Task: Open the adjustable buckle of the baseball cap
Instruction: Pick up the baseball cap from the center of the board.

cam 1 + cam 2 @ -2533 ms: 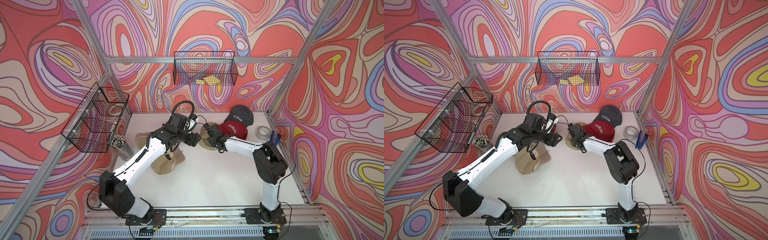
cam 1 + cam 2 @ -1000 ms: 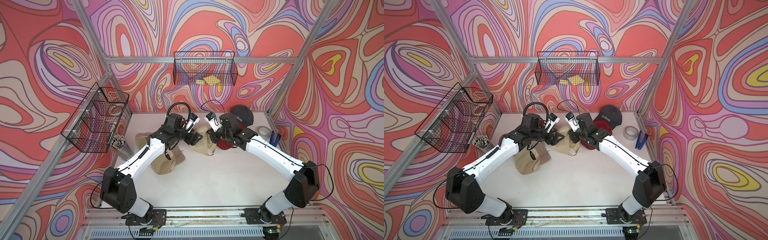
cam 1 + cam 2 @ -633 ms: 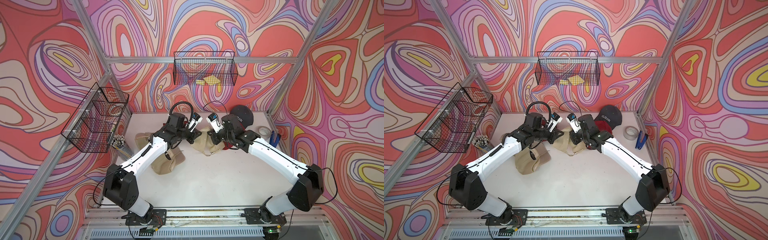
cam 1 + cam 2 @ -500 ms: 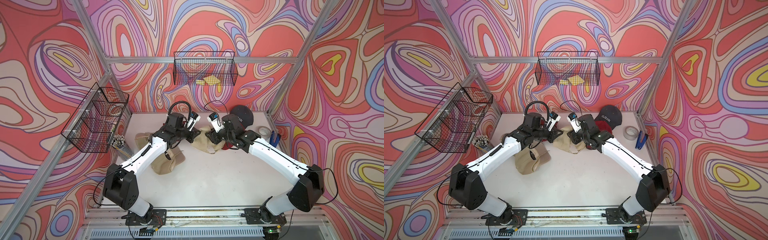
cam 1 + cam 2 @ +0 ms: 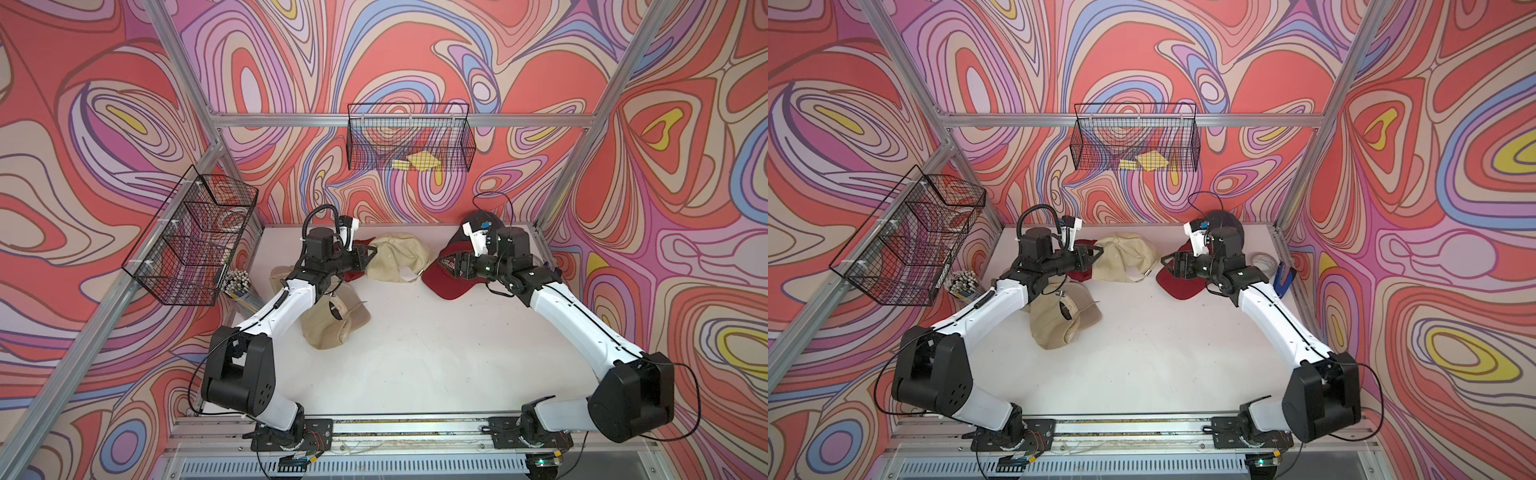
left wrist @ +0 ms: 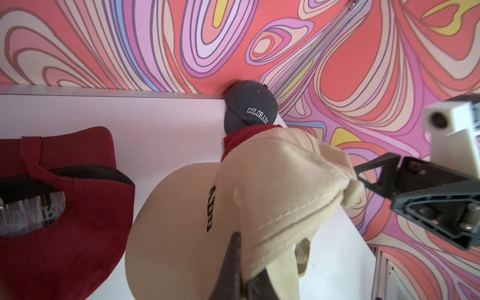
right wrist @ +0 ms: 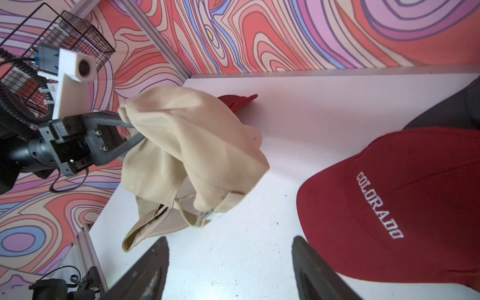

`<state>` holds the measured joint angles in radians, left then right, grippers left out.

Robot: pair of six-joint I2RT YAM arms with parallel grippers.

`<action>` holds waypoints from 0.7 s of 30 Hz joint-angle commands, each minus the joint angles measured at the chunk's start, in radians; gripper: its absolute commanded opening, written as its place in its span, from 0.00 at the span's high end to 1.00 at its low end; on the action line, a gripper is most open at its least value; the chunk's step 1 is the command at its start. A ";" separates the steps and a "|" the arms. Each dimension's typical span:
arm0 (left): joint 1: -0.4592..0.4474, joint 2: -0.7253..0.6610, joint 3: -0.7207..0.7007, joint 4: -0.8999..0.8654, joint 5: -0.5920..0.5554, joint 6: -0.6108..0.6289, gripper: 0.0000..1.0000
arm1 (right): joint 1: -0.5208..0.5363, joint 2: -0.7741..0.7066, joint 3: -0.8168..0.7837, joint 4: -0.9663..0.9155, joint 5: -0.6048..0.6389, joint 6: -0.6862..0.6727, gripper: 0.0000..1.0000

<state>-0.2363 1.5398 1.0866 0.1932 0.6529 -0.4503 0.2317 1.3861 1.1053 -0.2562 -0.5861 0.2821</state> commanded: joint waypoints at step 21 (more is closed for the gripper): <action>0.009 0.021 -0.067 0.257 0.221 -0.271 1.00 | -0.043 0.066 -0.115 0.437 -0.397 0.244 0.42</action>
<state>-0.2291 1.5490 1.0172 0.3656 0.8227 -0.6785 0.1947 1.4391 0.9981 0.1181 -0.9302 0.5068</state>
